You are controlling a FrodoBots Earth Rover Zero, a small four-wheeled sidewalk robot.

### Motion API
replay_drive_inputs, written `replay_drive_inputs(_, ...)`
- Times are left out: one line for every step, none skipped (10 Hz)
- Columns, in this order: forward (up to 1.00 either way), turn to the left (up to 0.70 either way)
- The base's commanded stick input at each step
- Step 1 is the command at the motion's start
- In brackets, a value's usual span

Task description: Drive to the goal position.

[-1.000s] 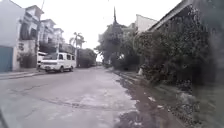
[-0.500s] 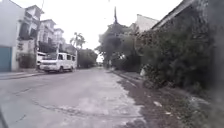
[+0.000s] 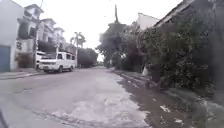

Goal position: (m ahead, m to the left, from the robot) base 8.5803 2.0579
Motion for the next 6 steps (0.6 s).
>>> replay_drive_inputs(0.50, 0.00)
replay_drive_inputs(0.50, 0.00)
replay_drive_inputs(0.50, 0.00)
replay_drive_inputs(0.50, 0.00)
replay_drive_inputs(0.50, 0.00)
replay_drive_inputs(0.50, 0.00)
